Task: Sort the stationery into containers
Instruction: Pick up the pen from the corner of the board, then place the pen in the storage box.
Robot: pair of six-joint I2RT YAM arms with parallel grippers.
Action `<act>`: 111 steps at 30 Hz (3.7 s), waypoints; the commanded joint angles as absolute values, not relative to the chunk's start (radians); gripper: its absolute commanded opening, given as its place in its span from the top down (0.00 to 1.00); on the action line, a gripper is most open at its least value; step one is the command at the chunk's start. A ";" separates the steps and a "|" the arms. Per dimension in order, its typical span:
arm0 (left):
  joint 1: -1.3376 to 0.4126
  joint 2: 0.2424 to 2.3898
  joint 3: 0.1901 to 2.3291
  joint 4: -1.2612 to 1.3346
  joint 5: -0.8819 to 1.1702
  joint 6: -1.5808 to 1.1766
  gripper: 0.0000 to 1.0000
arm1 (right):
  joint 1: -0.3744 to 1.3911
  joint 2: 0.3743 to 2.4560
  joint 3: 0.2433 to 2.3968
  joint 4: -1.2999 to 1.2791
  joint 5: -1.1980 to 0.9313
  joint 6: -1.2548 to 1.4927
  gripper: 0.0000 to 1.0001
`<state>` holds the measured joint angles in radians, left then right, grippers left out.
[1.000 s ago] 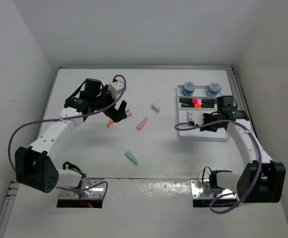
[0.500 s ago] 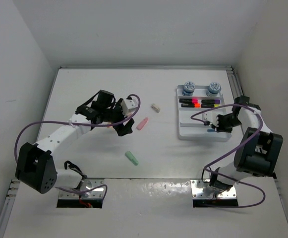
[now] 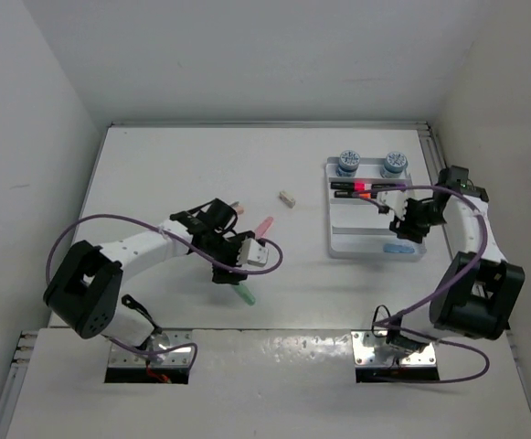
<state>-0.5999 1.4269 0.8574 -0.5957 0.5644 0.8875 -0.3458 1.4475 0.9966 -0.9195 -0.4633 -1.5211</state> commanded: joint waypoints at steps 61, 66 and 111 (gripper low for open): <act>-0.891 1.339 1.224 -0.700 0.465 0.891 0.76 | 0.505 1.546 1.187 -0.686 -1.006 0.187 0.39; -0.882 1.342 1.235 -0.670 0.453 0.859 0.76 | 0.508 1.563 1.212 -0.687 -1.011 0.184 0.62; -0.535 1.604 1.154 -0.376 0.135 0.134 0.00 | -0.287 1.618 0.950 -0.657 -0.433 -1.304 0.99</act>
